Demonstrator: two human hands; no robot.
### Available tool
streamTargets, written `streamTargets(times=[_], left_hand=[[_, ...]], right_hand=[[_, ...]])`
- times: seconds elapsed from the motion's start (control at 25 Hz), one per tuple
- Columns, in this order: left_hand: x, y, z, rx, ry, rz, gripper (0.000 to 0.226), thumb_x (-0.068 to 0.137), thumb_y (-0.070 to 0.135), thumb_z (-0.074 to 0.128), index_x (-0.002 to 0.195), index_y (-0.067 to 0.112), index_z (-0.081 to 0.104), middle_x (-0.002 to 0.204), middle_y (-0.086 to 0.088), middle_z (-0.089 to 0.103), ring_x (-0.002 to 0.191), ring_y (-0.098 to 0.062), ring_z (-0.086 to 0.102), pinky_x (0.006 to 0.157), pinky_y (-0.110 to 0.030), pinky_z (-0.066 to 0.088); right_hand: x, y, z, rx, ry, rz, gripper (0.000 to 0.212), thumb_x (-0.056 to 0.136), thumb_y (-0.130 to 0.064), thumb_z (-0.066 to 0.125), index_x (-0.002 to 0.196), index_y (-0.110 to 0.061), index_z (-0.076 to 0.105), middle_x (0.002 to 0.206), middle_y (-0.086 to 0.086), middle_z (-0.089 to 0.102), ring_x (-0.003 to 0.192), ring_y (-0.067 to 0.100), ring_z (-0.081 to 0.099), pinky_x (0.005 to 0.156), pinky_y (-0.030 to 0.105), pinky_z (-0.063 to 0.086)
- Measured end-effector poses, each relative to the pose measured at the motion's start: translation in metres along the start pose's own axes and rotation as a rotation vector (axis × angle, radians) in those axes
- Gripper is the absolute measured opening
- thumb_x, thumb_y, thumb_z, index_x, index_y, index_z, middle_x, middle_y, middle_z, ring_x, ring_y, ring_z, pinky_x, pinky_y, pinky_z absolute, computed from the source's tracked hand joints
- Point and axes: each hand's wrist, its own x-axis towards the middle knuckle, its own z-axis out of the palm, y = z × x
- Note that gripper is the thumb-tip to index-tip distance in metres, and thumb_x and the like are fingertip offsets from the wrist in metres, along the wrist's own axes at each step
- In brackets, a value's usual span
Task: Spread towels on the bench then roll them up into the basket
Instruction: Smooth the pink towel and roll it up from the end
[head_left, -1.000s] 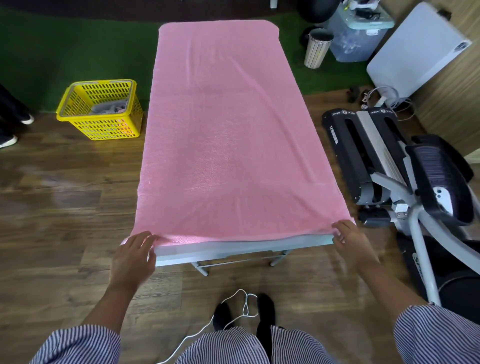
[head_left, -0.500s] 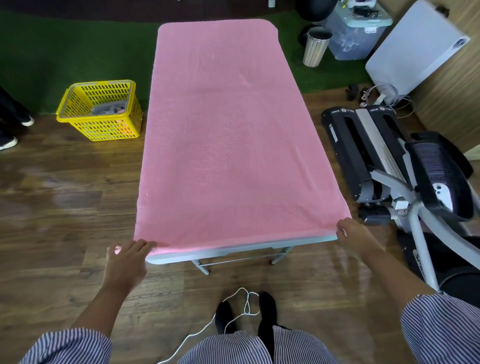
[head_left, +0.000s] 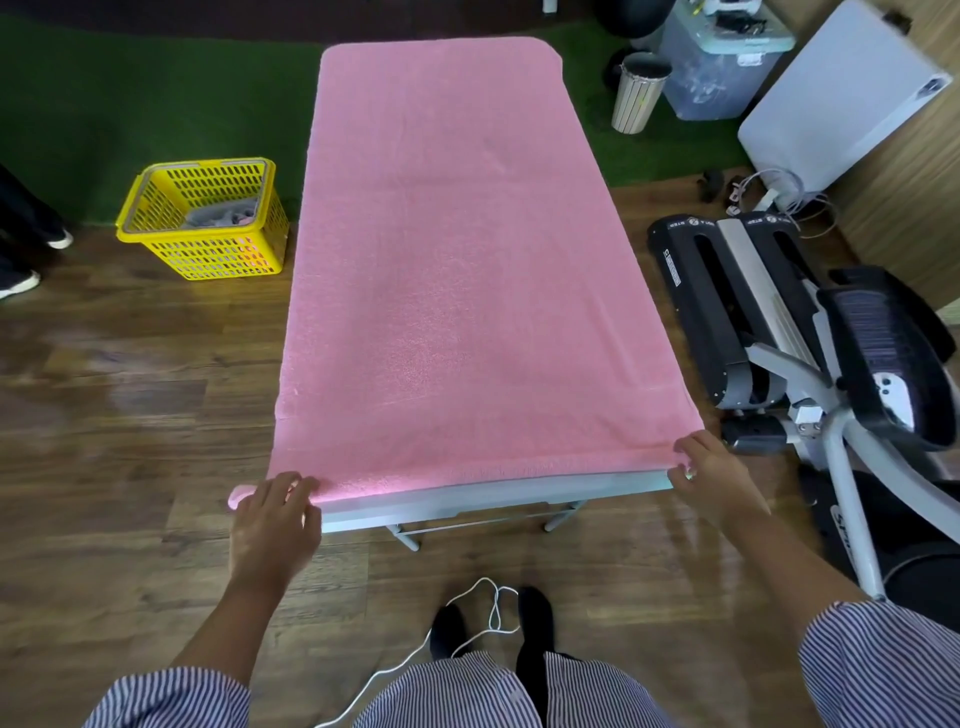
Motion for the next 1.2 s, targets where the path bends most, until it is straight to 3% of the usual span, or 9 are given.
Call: streamTargets(times=[0.16, 0.36, 0.44, 0.56, 0.68, 0.84, 1.08, 1.2], left_hand=[[-0.001, 0.002, -0.001, -0.008, -0.004, 0.002, 0.036, 0.077, 0.016, 0.039, 0.097, 0.008, 0.068, 0.101, -0.011, 0.067, 0.088, -0.031, 0.065, 0.070, -0.048, 0.048], [0.001, 0.002, -0.001, 0.050, -0.063, -0.031, 0.051, 0.060, -0.013, 0.048, 0.101, 0.011, 0.065, 0.097, -0.006, 0.068, 0.088, -0.028, 0.067, 0.082, -0.052, 0.042], [0.000, -0.005, -0.004, 0.088, -0.076, 0.014, 0.049, 0.061, -0.007, 0.040, 0.100, 0.012, 0.065, 0.092, -0.005, 0.068, 0.082, -0.027, 0.067, 0.080, -0.052, 0.041], [0.004, -0.010, -0.004, 0.086, -0.088, 0.023, 0.047, 0.061, -0.010, 0.052, 0.099, 0.013, 0.067, 0.094, -0.005, 0.067, 0.084, -0.028, 0.067, 0.079, -0.055, 0.043], [0.013, 0.002, -0.006, 0.055, -0.062, -0.075, 0.038, 0.074, -0.003, 0.048, 0.105, 0.013, 0.065, 0.109, -0.007, 0.064, 0.090, -0.031, 0.064, 0.082, -0.053, 0.044], [0.014, 0.013, -0.002, -0.030, -0.012, -0.014, 0.040, 0.069, -0.004, 0.043, 0.097, 0.008, 0.068, 0.101, -0.010, 0.067, 0.088, -0.033, 0.066, 0.074, -0.049, 0.048], [0.018, 0.016, 0.003, -0.071, -0.071, -0.010, 0.033, 0.079, 0.024, 0.045, 0.099, 0.010, 0.067, 0.102, -0.009, 0.069, 0.093, -0.029, 0.065, 0.078, -0.048, 0.050], [0.022, 0.021, 0.000, -0.047, -0.051, -0.031, 0.023, 0.081, 0.002, 0.057, 0.101, 0.008, 0.067, 0.102, -0.012, 0.068, 0.092, -0.033, 0.065, 0.078, -0.052, 0.049]], right_hand=[[0.005, 0.002, -0.004, -0.024, -0.043, -0.013, 0.030, 0.082, 0.006, 0.053, 0.112, 0.001, 0.059, 0.115, 0.015, 0.056, 0.091, 0.039, 0.057, 0.075, 0.049, 0.051], [0.013, 0.001, -0.002, -0.012, -0.043, -0.020, 0.017, 0.081, 0.004, 0.053, 0.096, 0.003, 0.062, 0.097, 0.019, 0.060, 0.085, 0.041, 0.056, 0.072, 0.046, 0.050], [0.015, 0.002, -0.005, -0.036, -0.062, 0.034, 0.013, 0.083, -0.004, 0.053, 0.089, 0.003, 0.062, 0.090, 0.019, 0.059, 0.081, 0.039, 0.056, 0.072, 0.042, 0.049], [0.020, -0.002, -0.010, -0.070, -0.100, 0.079, 0.016, 0.085, -0.008, 0.051, 0.090, 0.003, 0.060, 0.094, 0.019, 0.058, 0.084, 0.038, 0.056, 0.073, 0.040, 0.048], [0.028, -0.011, -0.011, -0.184, -0.127, 0.023, 0.019, 0.088, -0.003, 0.045, 0.101, -0.003, 0.058, 0.107, 0.016, 0.050, 0.095, 0.035, 0.052, 0.075, 0.039, 0.047], [0.027, -0.011, -0.012, -0.126, -0.086, 0.015, 0.024, 0.085, 0.005, 0.043, 0.101, -0.005, 0.058, 0.109, 0.011, 0.055, 0.085, 0.036, 0.052, 0.065, 0.039, 0.046], [0.020, -0.010, -0.013, -0.113, -0.142, -0.013, 0.037, 0.085, -0.002, 0.052, 0.121, -0.008, 0.054, 0.124, 0.005, 0.052, 0.095, 0.032, 0.056, 0.072, 0.042, 0.052], [0.026, -0.012, -0.011, -0.092, -0.122, -0.041, 0.030, 0.088, 0.002, 0.046, 0.116, -0.003, 0.057, 0.119, 0.011, 0.055, 0.095, 0.035, 0.056, 0.079, 0.043, 0.049]])
